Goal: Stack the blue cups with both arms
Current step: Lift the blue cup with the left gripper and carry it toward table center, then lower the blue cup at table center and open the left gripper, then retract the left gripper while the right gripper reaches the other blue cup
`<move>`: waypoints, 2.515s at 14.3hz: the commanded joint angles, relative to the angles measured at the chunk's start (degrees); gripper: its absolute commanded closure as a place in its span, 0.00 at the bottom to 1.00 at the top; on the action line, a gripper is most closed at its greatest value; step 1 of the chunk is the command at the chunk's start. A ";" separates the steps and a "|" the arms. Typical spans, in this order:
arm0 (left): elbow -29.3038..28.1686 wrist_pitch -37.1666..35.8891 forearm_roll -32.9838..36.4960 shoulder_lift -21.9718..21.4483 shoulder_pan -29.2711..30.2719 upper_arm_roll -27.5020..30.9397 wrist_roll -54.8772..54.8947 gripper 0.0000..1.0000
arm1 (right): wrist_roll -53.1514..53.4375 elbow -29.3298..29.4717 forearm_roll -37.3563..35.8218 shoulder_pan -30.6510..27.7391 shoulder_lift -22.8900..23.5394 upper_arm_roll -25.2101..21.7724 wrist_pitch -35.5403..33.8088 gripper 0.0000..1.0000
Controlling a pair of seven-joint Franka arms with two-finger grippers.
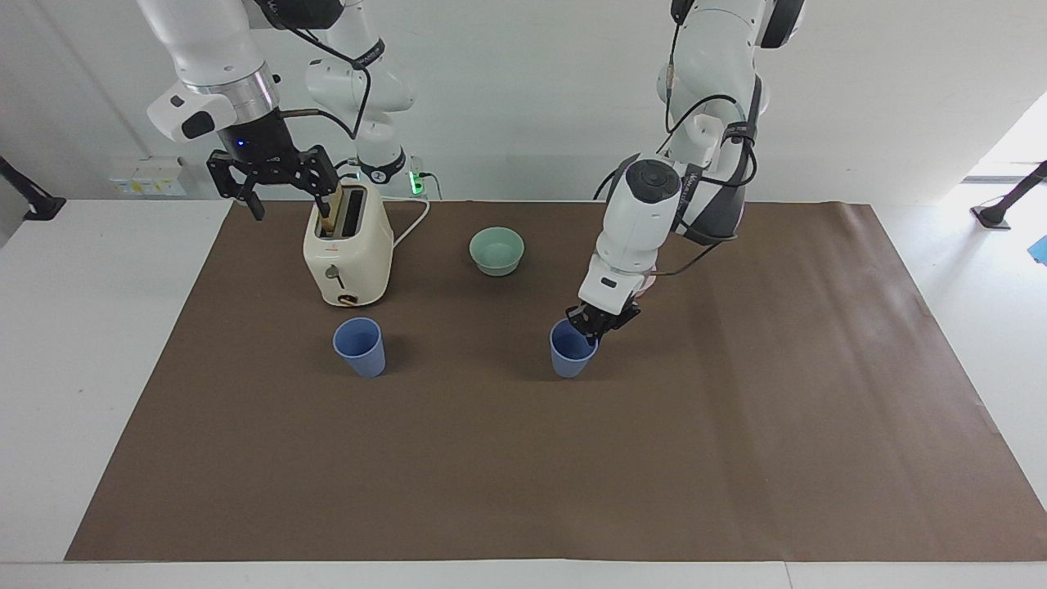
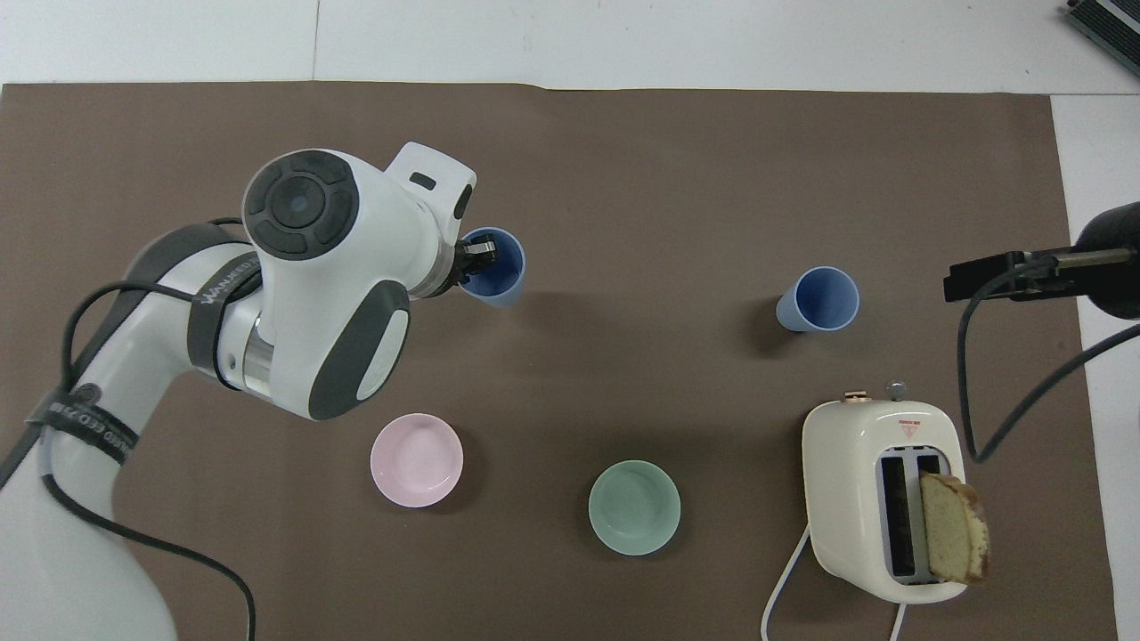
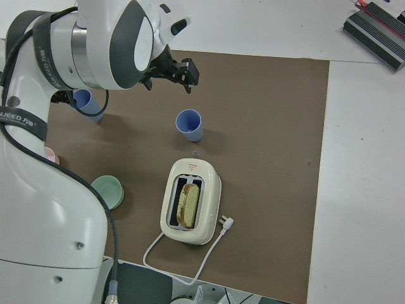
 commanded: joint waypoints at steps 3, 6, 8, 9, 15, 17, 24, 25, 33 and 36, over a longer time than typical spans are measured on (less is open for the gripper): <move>-3.48 4.11 1.03 -1.10 -2.08 0.79 -0.84 1.00 | -0.12 -0.83 1.34 -0.83 -0.69 0.45 0.89 0.00; -4.62 4.63 1.03 -1.36 -2.25 0.79 -0.58 1.00 | -0.21 -0.83 1.35 -0.83 -0.77 0.45 0.81 0.00; -4.63 4.81 1.03 -1.37 -2.17 0.79 -0.14 0.99 | -0.21 -0.83 1.35 -0.91 -0.77 0.36 0.54 0.00; -4.63 4.81 0.94 -1.37 -2.16 0.79 -0.13 0.87 | -0.21 -0.92 1.35 -0.91 -0.77 0.36 0.45 0.00; -2.79 1.31 1.29 -2.76 -1.20 1.57 -0.13 0.00 | -0.91 -1.18 1.43 -0.83 -0.95 0.45 0.28 0.00; -2.87 -1.33 2.95 -5.83 1.25 1.58 0.74 0.00 | -0.92 -2.58 1.70 -0.39 -0.95 0.45 2.11 0.00; -3.75 -15.04 3.14 -15.42 13.64 1.49 23.74 0.00 | -0.21 -7.78 2.40 3.21 5.81 0.80 19.07 0.00; -3.92 -15.92 3.14 -15.95 15.48 1.49 26.30 0.00 | -0.21 -7.78 2.31 4.52 7.30 0.80 19.87 0.00; -5.16 -19.70 2.44 -20.43 25.86 1.49 42.91 0.00 | -0.65 -13.56 2.05 5.76 14.52 0.89 26.63 0.00; 0.10 -26.01 2.61 -22.02 25.79 1.58 44.25 0.00 | -0.30 -15.42 1.79 7.79 15.05 0.89 27.35 0.00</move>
